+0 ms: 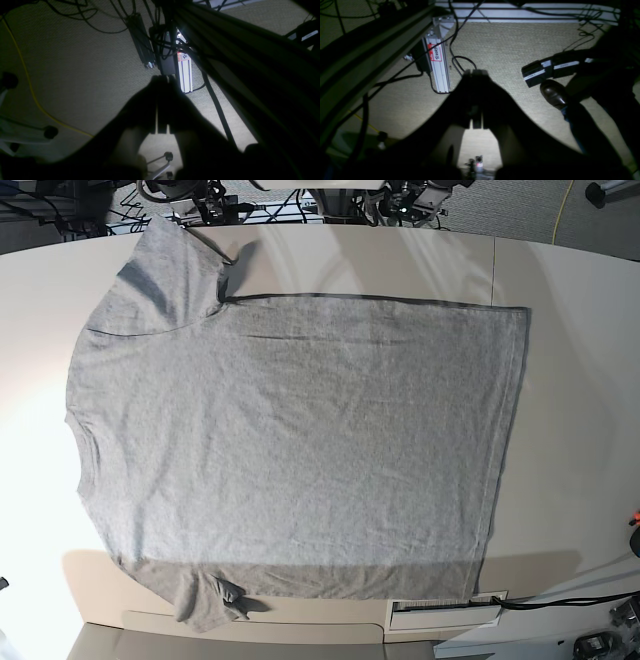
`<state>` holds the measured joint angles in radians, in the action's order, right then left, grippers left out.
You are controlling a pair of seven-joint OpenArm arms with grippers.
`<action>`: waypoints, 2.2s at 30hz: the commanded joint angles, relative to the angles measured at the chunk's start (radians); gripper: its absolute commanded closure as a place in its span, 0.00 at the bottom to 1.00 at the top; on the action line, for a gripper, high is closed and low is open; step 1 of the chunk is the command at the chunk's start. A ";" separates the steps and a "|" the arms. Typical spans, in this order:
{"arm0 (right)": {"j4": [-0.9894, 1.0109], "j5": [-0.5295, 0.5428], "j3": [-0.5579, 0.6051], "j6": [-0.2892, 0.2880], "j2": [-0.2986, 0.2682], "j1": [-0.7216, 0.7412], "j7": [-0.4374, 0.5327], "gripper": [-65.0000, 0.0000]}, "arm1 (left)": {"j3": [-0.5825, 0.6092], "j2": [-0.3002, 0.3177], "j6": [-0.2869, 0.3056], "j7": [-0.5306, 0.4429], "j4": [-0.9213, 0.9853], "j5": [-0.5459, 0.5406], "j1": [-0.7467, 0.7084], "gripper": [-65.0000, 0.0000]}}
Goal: Fold the T-shirt properly
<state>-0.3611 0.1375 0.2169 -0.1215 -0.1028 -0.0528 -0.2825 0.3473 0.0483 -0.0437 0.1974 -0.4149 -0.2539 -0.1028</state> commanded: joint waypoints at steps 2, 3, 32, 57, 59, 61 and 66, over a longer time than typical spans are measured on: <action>-0.007 -0.004 -0.002 -0.002 -0.011 -0.020 0.008 1.00 | 0.003 -0.002 0.040 0.004 -0.005 -0.007 -0.028 1.00; -0.008 -0.004 -0.002 -0.002 -0.014 -0.031 0.010 1.00 | 0.003 0.003 0.058 0.005 -0.005 -0.008 -0.037 1.00; -0.046 -0.003 -0.002 -0.002 -0.080 -0.085 0.029 1.00 | 0.003 0.117 0.090 -0.007 -0.130 -0.011 -0.128 1.00; -0.312 -0.003 -0.002 -0.002 -0.242 -0.329 0.044 1.00 | -0.020 0.286 0.094 -0.033 -0.354 -0.008 -0.352 1.00; -0.369 -0.003 -0.002 -0.002 -0.267 -0.375 0.049 1.00 | -0.068 0.306 0.095 -0.033 -0.405 -0.009 -0.399 1.00; -0.431 -0.003 -0.003 -0.002 -0.292 -0.423 0.050 1.00 | -0.129 0.325 0.109 -0.033 -0.463 -0.013 -0.454 1.00; -0.592 0.004 -0.003 -0.001 -0.350 -0.559 0.050 1.00 | -0.271 0.397 0.224 -0.017 -0.641 -0.115 -0.612 1.00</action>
<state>-0.9543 0.1390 0.2173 -0.1246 -0.4400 -0.5980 -0.2337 0.0784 0.4305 0.1806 0.1833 -1.0584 -0.3733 -0.6975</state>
